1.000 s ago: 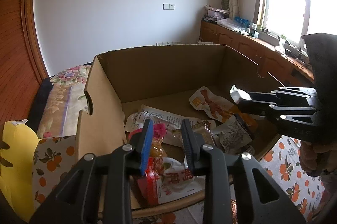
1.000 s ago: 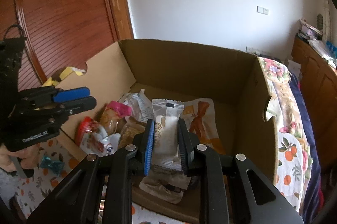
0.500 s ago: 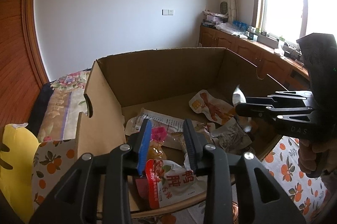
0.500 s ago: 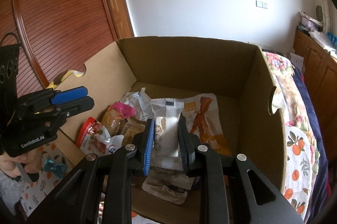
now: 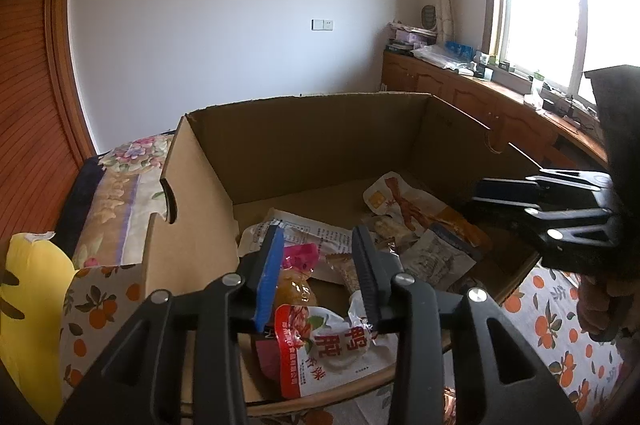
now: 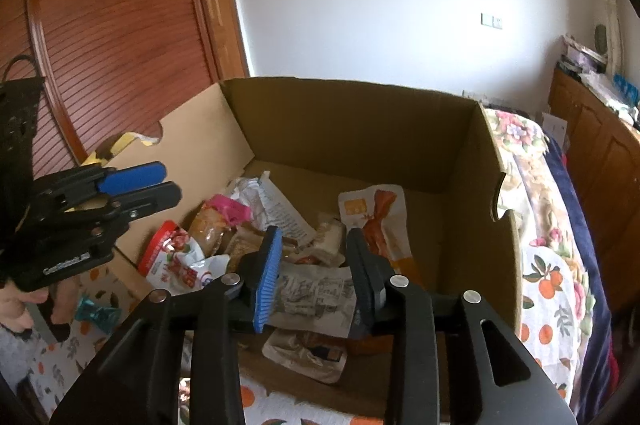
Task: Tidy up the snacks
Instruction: 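Lower both snacks into the box and open both tools, then move both tools out of the box down toward the remaining snacks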
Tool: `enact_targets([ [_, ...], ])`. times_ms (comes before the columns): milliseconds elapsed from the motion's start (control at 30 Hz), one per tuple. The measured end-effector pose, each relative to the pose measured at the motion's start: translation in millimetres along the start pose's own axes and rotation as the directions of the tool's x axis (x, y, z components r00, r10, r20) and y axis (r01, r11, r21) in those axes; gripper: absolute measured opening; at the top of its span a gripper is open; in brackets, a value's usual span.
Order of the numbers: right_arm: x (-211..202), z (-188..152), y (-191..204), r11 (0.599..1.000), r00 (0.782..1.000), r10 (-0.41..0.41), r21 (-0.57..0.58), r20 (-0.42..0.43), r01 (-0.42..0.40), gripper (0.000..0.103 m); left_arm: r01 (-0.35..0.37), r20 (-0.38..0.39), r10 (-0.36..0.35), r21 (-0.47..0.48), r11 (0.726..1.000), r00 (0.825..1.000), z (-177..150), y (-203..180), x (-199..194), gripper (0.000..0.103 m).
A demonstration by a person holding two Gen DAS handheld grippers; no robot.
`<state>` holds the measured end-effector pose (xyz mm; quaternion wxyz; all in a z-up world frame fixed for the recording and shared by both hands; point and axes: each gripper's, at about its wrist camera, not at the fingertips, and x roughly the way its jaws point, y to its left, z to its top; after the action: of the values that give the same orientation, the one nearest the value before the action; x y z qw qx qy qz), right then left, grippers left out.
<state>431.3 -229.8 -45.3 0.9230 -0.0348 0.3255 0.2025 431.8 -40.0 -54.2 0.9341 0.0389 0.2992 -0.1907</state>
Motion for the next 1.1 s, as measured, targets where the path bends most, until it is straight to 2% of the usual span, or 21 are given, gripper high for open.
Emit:
enact_targets([
  [167,-18.3,-4.1,15.6,1.000,1.000,0.014,-0.028,0.026,-0.013,0.035,-0.048,-0.009,0.048,0.008,0.999,0.999,4.8,-0.9,-4.1,0.039],
  [367,-44.1,-12.9,30.3,0.999,0.998,0.043,-0.024,0.044,-0.042,0.036,-0.022,0.042,0.022,0.012,1.000,0.999,9.1,-1.5,-39.1,0.044],
  [500,-58.6,-25.0,41.7,0.998,0.997,0.063,-0.024,0.041,-0.062,0.043,0.002,0.051,-0.003,0.012,1.000,0.999,5.0,-1.2,-63.1,0.048],
  [600,-64.9,-38.9,52.4,0.996,0.996,0.089,-0.028,0.027,-0.088,0.048,0.009,0.044,-0.009,0.008,1.000,0.999,-13.7,0.6,-78.5,0.049],
  [767,-69.1,-57.9,65.7,0.995,0.996,0.090,-0.040,0.018,-0.089,0.048,0.002,0.013,-0.002,0.000,1.000,1.000,-45.6,6.4,-97.2,0.049],
  [933,-59.8,-70.1,75.1,0.993,0.994,0.108,-0.039,-0.021,-0.109,0.050,-0.010,-0.023,0.010,0.008,1.000,1.000,-70.3,10.2,-106.9,0.049],
  [1000,-53.0,-74.6,79.2,0.990,0.990,0.135,-0.039,-0.042,-0.137,0.056,-0.008,-0.047,0.008,0.004,1.000,0.999,-81.9,13.5,-106.1,0.049],
  [1100,-38.4,-80.4,86.0,0.987,0.987,0.146,-0.049,-0.074,-0.150,0.057,-0.020,-0.074,0.020,-0.005,1.000,0.997,-99.4,18.6,-101.9,0.049],
])
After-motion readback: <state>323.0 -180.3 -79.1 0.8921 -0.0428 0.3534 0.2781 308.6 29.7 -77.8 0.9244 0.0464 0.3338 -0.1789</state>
